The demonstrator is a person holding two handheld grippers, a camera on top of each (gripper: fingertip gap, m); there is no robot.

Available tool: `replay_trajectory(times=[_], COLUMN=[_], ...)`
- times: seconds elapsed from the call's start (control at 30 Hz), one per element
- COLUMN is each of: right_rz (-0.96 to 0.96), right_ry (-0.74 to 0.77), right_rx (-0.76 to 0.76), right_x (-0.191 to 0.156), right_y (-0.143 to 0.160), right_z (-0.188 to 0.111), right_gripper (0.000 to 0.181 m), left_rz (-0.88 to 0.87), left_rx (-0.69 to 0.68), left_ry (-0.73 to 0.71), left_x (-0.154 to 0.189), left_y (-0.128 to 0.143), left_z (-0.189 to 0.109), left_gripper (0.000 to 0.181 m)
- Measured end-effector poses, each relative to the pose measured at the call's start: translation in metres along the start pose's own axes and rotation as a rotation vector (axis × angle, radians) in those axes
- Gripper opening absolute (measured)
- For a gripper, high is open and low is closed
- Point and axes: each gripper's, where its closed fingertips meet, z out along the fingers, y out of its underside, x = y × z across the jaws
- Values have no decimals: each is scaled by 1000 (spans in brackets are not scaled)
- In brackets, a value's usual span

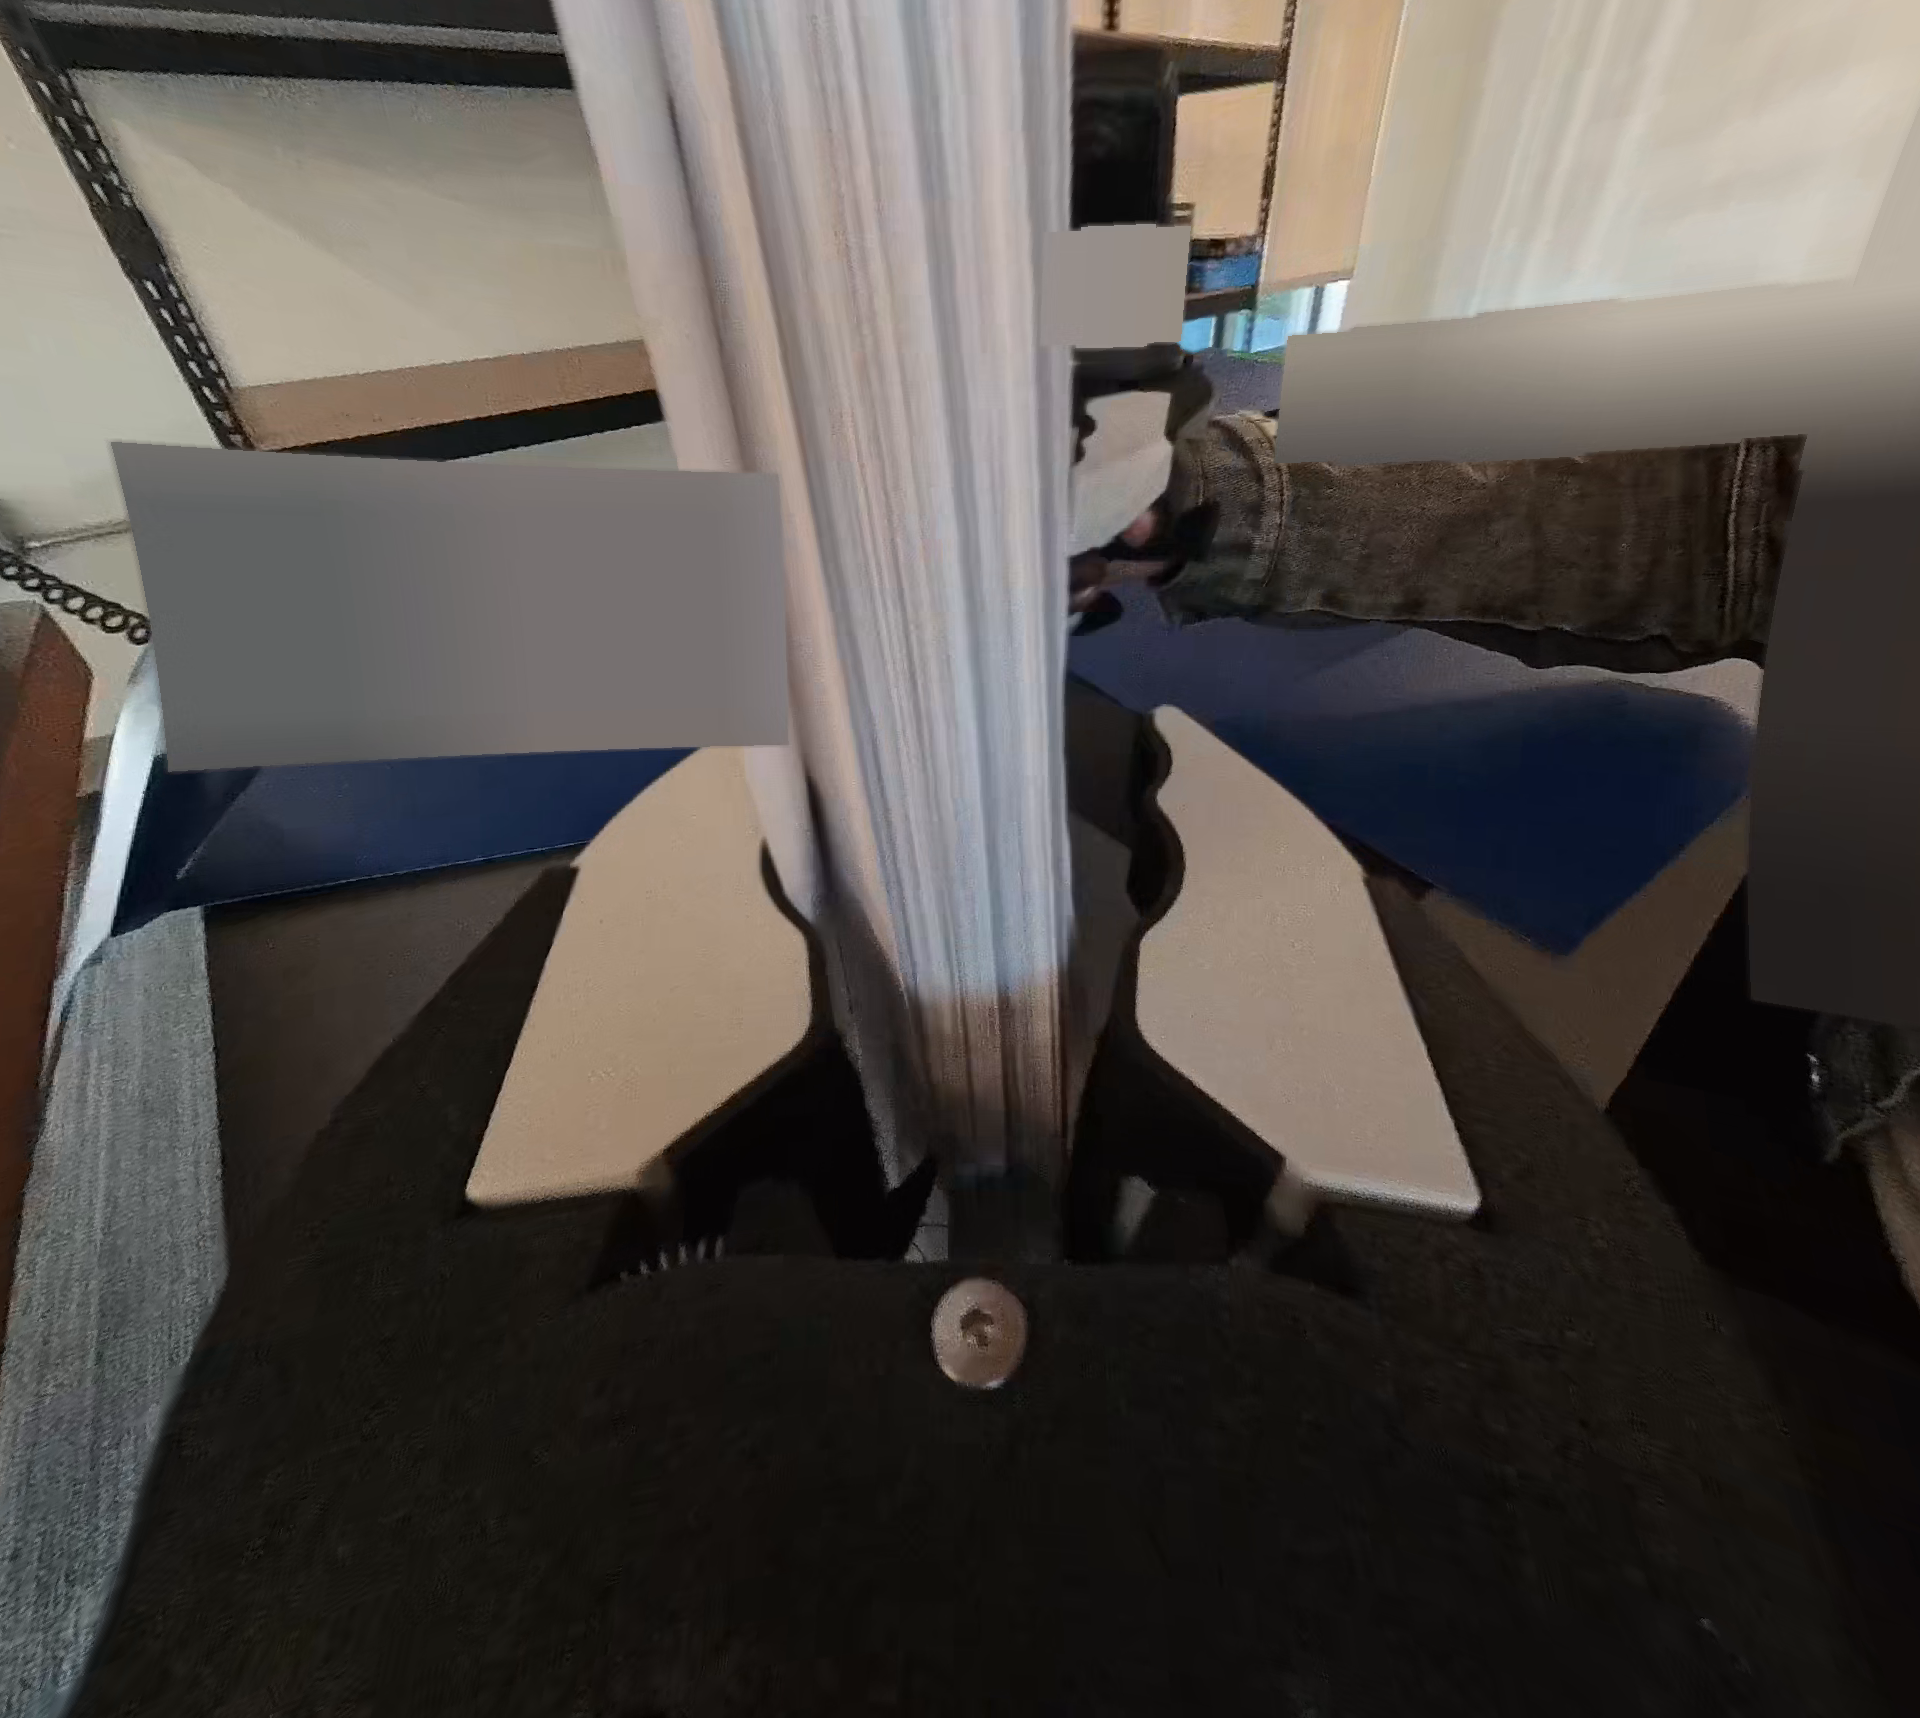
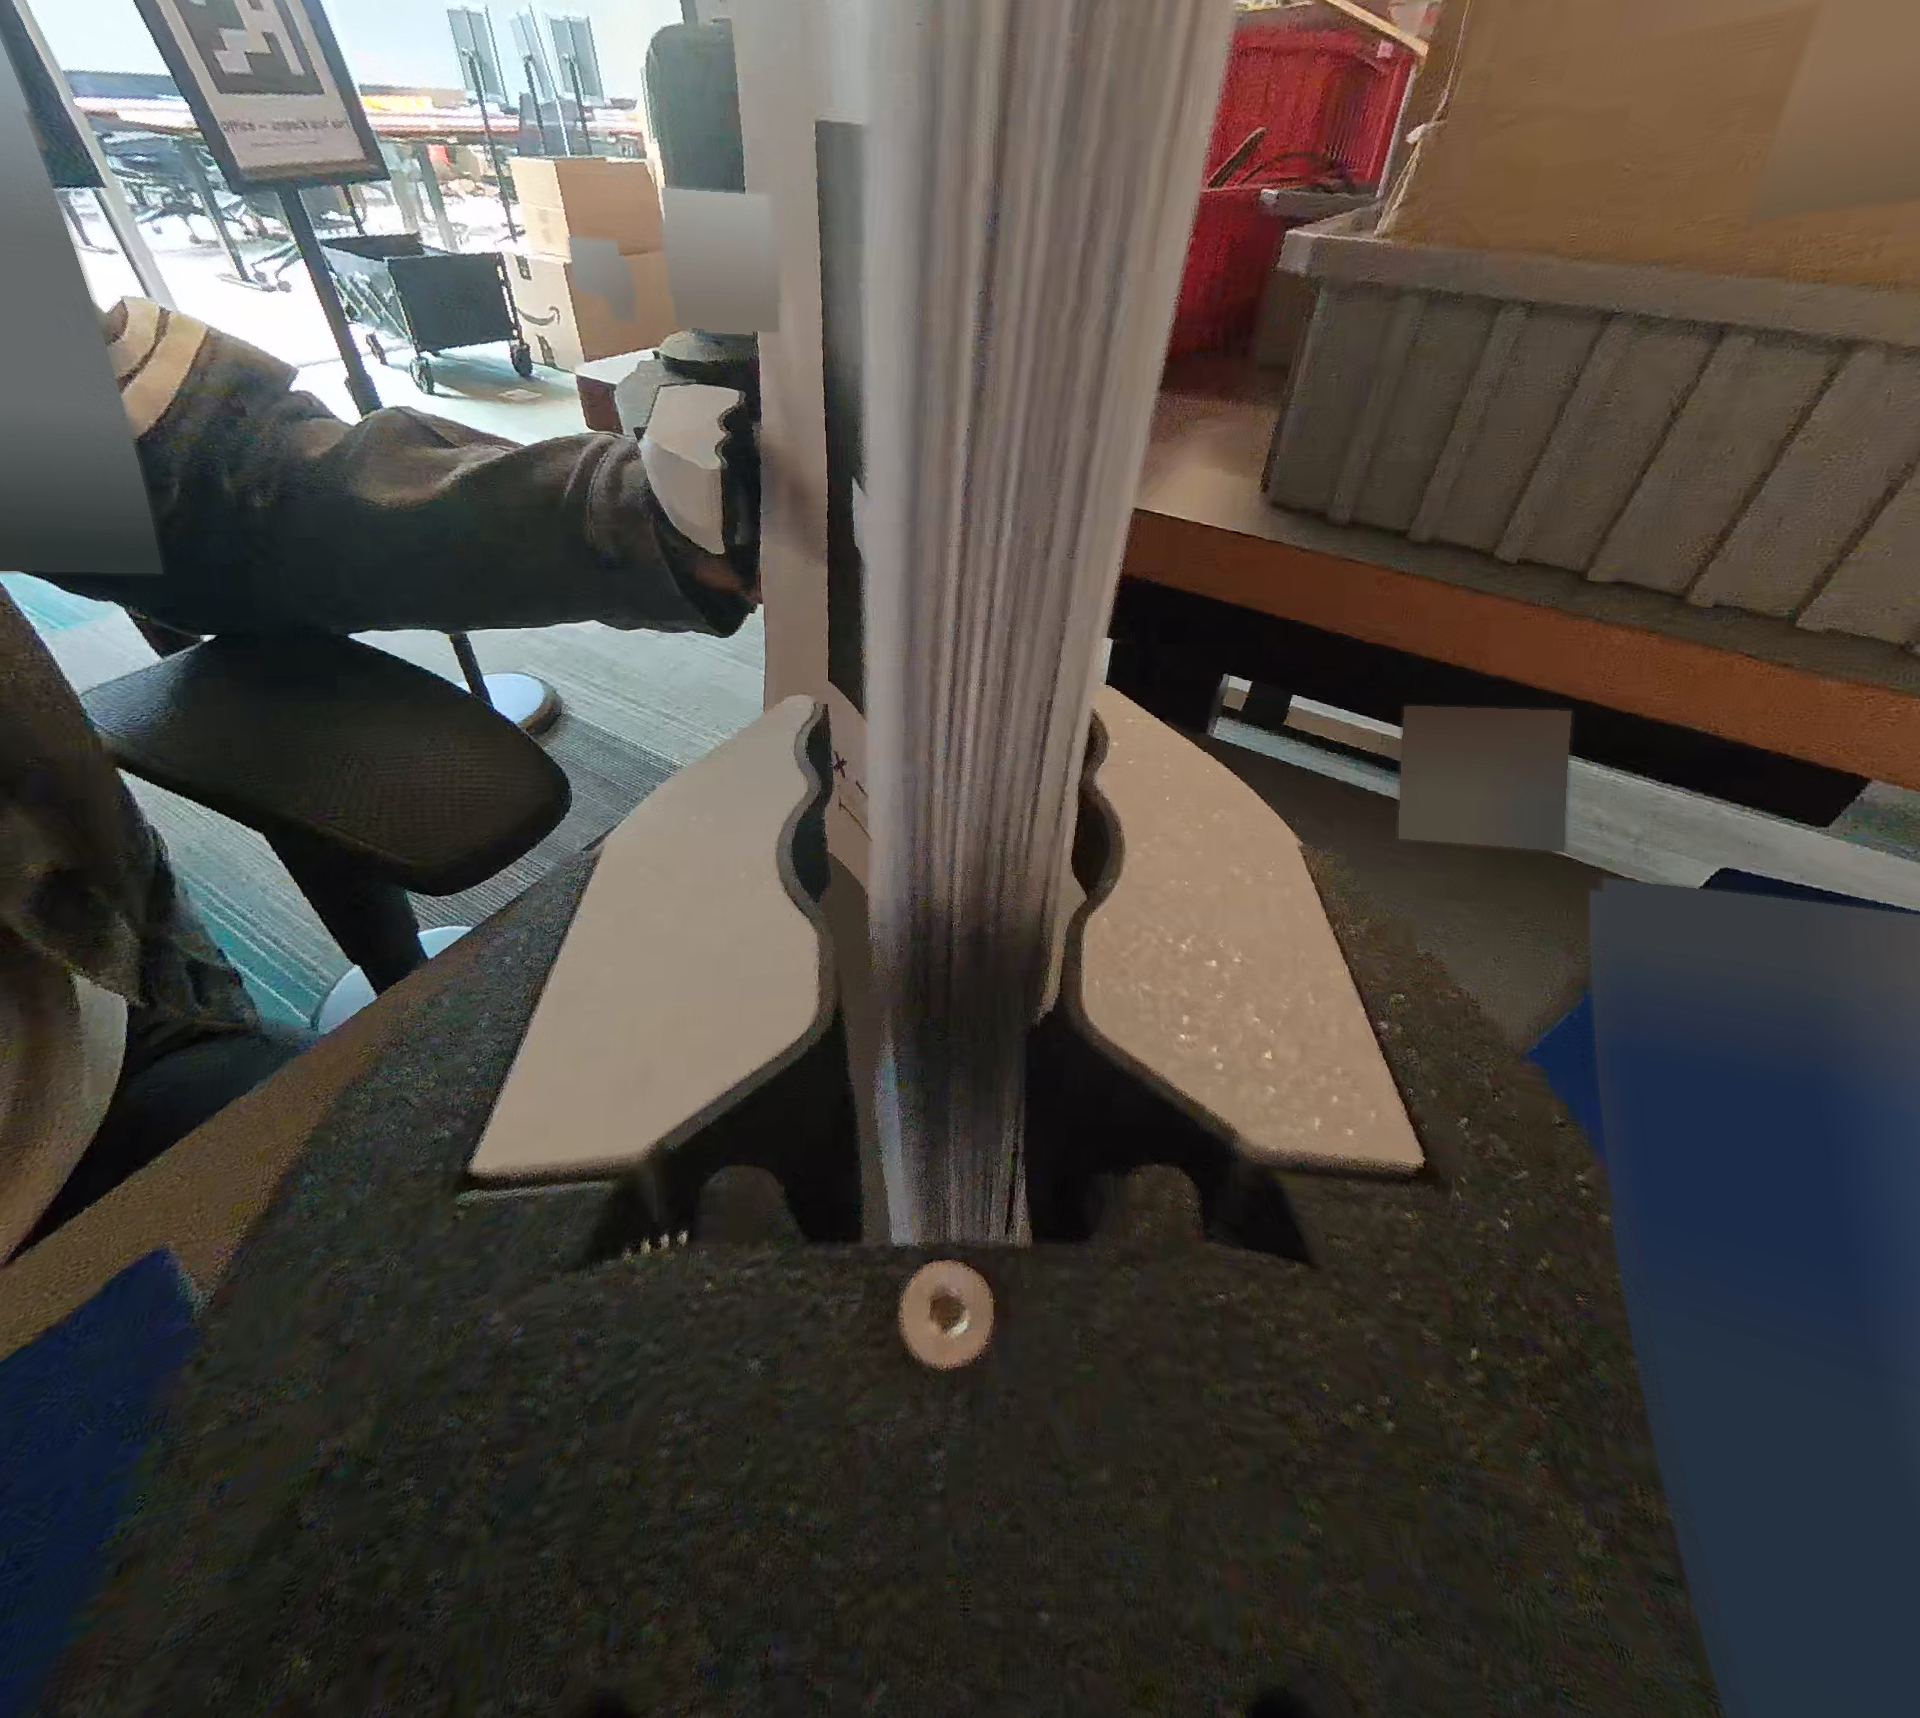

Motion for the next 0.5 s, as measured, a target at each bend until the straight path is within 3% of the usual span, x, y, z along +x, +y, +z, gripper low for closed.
replay_trajectory(times=[0.13,0.17,0.2,0.33,0.43,0.5], right_rz=[-36,-31,-29,-39,-36,-30], right_ry=[39,38,29,45,7,3], right_rx=[7,10,11,21,4,1], right_x=[5,5,4,6,2,1], right_y=[0,1,2,3,3,3], right_z=[-2,-3,-4,-3,-4,-4], right_gripper=[40,38,23,17,12,12], left_rz=[28,19,9,-31,-34,15], left_rx=[-34,-47,-50,-41,-119,-197], left_ry=[-33,-34,-51,-62,-34,-131], left_x=[-2,-2,-6,-10,-9,-25], left_y=[1,2,2,2,10,-2], left_z=[-7,-9,-10,-10,-14,-30], left_gripper=[47,33,21,20,41,82])
